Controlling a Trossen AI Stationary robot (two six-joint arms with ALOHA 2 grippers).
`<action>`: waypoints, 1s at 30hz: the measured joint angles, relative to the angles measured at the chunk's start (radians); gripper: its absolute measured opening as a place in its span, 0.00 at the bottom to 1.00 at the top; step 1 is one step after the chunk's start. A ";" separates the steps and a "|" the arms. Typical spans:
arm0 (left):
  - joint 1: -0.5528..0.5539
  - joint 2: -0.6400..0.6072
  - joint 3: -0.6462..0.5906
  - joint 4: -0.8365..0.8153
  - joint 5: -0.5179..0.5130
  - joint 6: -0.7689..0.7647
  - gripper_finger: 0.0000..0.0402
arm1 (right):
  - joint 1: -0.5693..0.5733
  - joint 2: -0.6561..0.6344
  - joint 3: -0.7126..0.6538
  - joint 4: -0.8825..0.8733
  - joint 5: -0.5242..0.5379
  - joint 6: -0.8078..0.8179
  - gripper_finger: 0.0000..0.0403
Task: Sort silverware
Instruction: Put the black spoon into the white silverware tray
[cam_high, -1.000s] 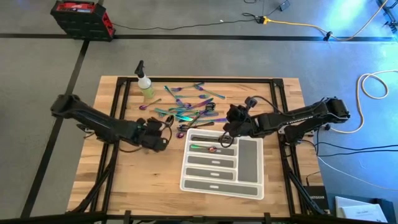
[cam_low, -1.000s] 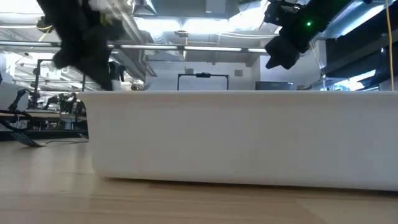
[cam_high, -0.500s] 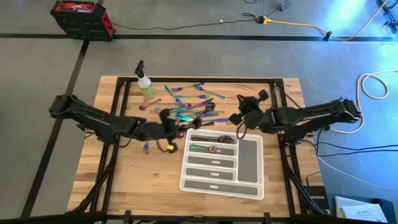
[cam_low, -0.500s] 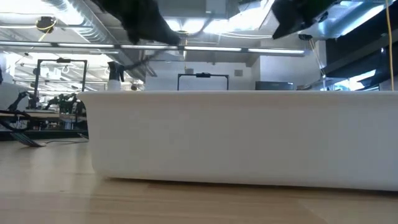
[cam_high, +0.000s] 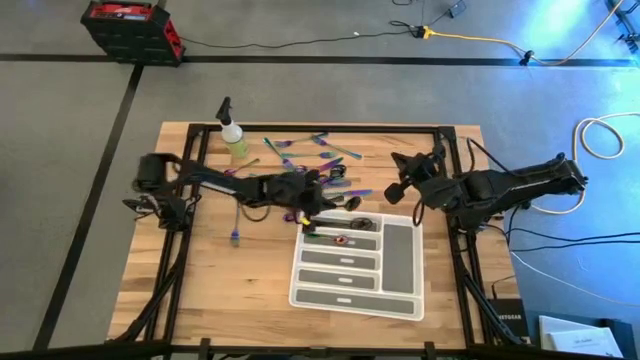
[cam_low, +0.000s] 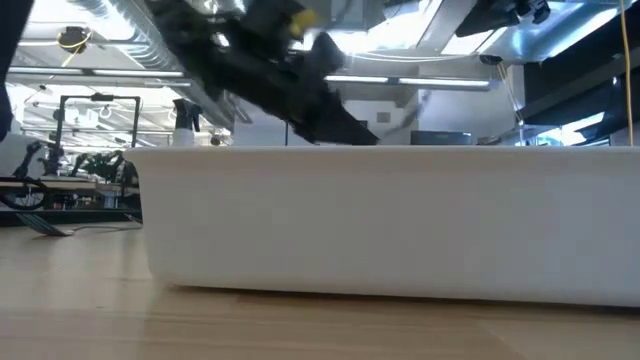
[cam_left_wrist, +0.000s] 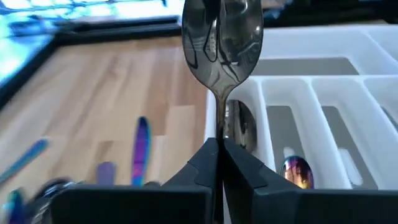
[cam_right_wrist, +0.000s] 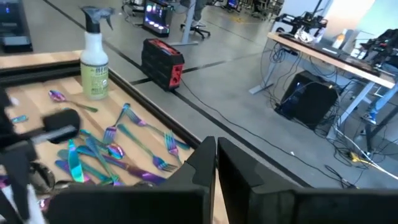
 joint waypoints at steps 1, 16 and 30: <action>0.003 0.028 0.032 -0.021 0.016 0.012 0.00 | 0.001 0.000 0.000 -0.017 -0.001 0.015 0.00; -0.015 0.166 0.228 -0.287 0.019 0.144 0.00 | -0.001 0.010 -0.162 0.085 -0.213 -0.004 0.00; -0.017 0.194 0.227 -0.278 -0.001 0.136 0.00 | -0.075 -0.169 -0.457 0.635 -0.858 -0.349 0.00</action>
